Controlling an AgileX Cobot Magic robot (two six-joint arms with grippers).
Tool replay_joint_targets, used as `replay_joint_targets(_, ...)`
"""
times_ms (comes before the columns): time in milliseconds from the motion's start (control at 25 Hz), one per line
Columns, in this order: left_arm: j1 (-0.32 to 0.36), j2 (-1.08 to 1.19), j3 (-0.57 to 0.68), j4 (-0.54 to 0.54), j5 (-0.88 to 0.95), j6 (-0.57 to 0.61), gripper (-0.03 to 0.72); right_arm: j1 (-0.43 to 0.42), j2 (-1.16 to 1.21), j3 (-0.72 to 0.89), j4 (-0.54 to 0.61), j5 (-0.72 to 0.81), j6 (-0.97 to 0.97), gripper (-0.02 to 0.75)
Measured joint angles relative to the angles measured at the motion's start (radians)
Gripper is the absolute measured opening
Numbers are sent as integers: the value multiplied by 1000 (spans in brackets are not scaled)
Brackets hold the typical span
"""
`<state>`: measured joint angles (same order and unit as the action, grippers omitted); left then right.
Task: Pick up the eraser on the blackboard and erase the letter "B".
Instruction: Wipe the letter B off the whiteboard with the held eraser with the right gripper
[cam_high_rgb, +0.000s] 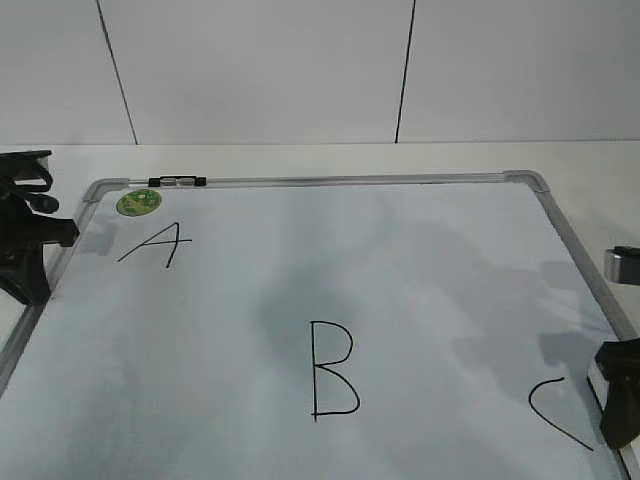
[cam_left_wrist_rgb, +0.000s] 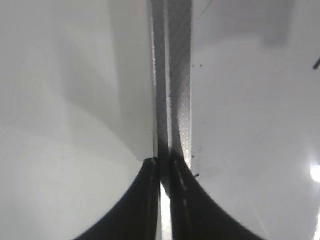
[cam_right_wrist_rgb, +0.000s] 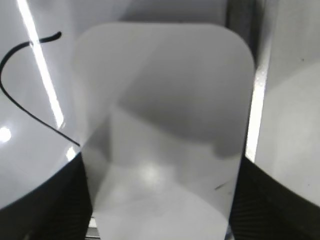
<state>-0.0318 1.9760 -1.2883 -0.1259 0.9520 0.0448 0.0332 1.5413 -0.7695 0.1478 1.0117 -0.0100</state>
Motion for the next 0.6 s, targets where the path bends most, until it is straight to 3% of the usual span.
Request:
replay_joint_targets(280, 0, 0, 0, 4, -6, 0, 19, 0, 2, -72, 0, 126, 0, 543)
replay_joint_targets(600, 0, 0, 0, 6, -8, 0, 19, 0, 2, -85, 0, 155, 0, 543)
